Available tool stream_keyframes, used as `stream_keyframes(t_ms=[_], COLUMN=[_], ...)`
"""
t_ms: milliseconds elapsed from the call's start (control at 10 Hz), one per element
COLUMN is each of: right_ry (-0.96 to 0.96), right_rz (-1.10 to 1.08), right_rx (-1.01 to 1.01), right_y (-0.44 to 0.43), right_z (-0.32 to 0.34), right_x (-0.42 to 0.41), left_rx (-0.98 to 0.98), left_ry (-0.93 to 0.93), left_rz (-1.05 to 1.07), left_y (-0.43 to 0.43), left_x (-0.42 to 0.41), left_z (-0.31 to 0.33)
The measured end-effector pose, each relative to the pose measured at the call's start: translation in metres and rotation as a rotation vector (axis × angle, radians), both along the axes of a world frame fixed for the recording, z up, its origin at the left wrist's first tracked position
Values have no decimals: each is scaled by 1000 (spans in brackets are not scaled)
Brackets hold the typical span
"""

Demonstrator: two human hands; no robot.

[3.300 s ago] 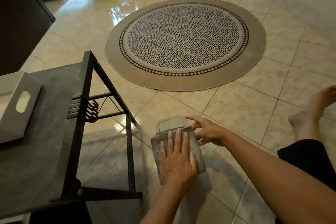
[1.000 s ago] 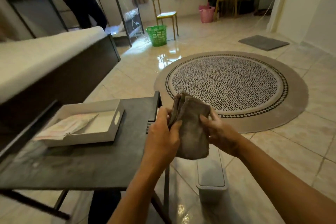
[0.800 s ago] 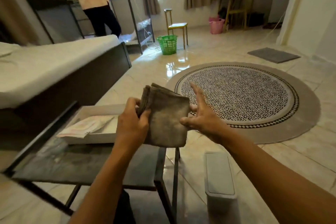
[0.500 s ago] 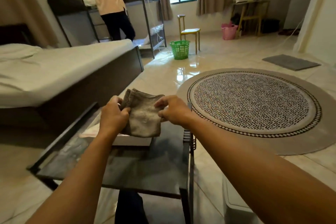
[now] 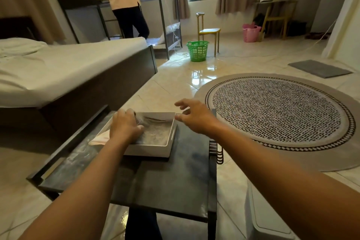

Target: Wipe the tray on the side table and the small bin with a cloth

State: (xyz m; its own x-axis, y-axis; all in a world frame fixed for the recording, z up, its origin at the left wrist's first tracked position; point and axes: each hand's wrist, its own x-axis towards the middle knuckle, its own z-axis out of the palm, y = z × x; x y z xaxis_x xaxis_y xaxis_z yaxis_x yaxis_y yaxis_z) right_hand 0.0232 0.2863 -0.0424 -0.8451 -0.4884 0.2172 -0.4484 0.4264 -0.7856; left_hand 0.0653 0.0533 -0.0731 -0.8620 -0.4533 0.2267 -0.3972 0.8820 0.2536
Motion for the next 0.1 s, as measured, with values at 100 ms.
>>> stream_keyframes(t_ms=[100], right_ry=[20], right_rz=[-18], right_rx=[-53], right_y=[29], right_z=[14], right_x=[8], left_rx=[-181], left_ry=[45], left_rz=[-73], left_y=[10], left_x=[1], left_z=[3])
